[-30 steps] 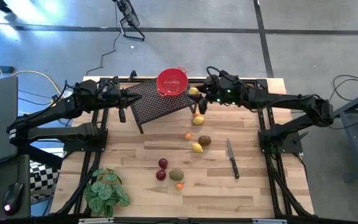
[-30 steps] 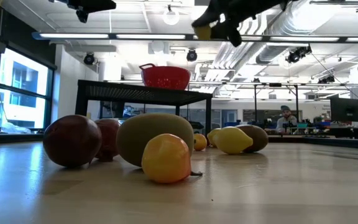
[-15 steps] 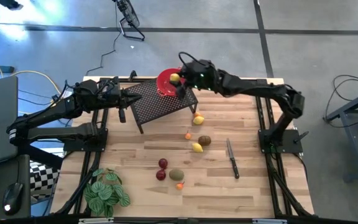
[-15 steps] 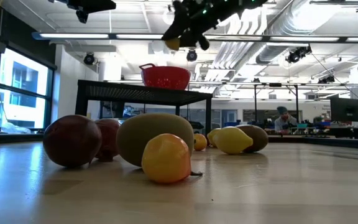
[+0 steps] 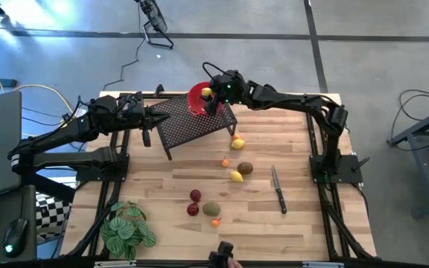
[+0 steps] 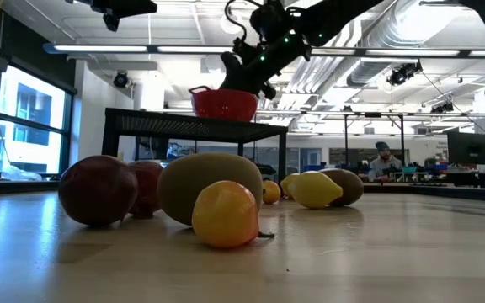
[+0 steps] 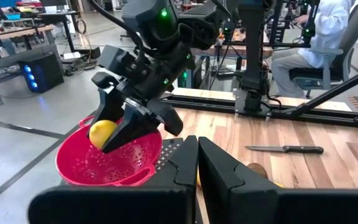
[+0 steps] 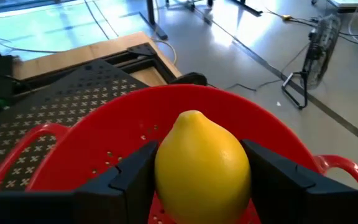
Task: Pick & Place Fruit
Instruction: Put the middle lemon into the red strainer bowl on the shelf, then put the top kiwi into the red strainer bowl on the shelf
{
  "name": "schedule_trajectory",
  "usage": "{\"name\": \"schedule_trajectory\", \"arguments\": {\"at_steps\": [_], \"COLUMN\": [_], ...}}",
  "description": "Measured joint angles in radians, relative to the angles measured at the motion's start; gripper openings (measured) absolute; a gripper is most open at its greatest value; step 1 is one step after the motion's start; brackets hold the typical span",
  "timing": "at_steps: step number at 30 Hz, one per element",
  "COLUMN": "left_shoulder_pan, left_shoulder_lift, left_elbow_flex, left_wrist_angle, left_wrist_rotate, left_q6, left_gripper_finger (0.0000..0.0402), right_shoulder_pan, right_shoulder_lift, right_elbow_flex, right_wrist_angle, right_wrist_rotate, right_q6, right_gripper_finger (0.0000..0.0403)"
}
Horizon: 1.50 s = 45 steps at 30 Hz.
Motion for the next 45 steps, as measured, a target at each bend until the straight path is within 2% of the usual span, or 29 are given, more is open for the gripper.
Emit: {"name": "schedule_trajectory", "arguments": {"at_steps": [4,12,19,25,31,38,42,45], "left_shoulder_pan": [0.0,0.0,0.0,0.0,0.0,0.0,0.0,0.0], "left_shoulder_lift": [0.0,0.0,0.0,0.0,0.0,0.0,0.0,0.0], "left_elbow_flex": [0.0,0.0,0.0,0.0,0.0,0.0,0.0,0.0], "left_wrist_angle": [0.0,0.0,0.0,0.0,-0.015,-0.017,-0.035,-0.046], "left_wrist_rotate": [-0.001,-0.003,-0.002,-0.002,-0.002,-0.001,0.002,0.001], "left_q6": [0.004,0.007,0.007,0.007,0.007,0.007,0.007,0.007], "left_gripper_finger": [0.0009,0.0009,0.0009,0.0009,0.0009,0.0009,0.0009,0.0009], "right_shoulder_pan": [-0.006,-0.006,-0.005,0.007,0.021,-0.002,-0.011,-0.011], "right_shoulder_lift": [0.0,0.0,-0.018,-0.119,-0.222,-0.247,-0.249,-0.265], "right_elbow_flex": [0.0,0.0,0.0,0.0,0.001,-0.002,-0.103,-0.236], "right_wrist_angle": [0.002,-0.001,0.002,0.003,-0.17,-0.502,-0.456,-0.363], "right_wrist_rotate": [-0.01,-0.044,-0.058,-0.057,-0.055,-0.063,-0.12,-0.136], "right_q6": [-0.027,-0.037,-0.088,-0.114,-0.173,-0.186,-0.151,-0.103], "right_gripper_finger": [0.0207,0.0253,0.0249,0.0231,0.0184,0.0085,0.0015,0.0006]}}
